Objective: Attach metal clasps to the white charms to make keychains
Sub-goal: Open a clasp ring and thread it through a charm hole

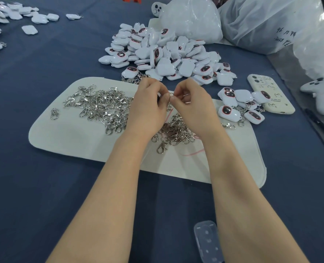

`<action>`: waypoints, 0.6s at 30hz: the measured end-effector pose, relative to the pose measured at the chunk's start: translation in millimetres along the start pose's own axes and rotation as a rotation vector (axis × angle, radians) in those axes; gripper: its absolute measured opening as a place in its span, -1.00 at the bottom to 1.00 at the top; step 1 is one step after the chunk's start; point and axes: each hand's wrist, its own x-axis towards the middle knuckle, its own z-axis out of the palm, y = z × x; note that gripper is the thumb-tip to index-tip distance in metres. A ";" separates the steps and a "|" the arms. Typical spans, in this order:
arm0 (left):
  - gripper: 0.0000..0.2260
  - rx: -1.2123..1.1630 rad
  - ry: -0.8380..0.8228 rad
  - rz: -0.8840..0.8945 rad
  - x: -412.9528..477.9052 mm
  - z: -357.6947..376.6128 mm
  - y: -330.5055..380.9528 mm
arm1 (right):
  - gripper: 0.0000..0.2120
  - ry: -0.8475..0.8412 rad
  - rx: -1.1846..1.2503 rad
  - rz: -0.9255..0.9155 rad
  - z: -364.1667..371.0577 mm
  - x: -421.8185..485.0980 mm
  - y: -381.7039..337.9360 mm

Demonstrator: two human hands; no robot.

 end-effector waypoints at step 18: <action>-0.96 -0.109 -0.035 -0.109 0.8 -3.3 -3.3 | -0.82 0.005 0.232 0.063 -0.4 -4.1 -0.7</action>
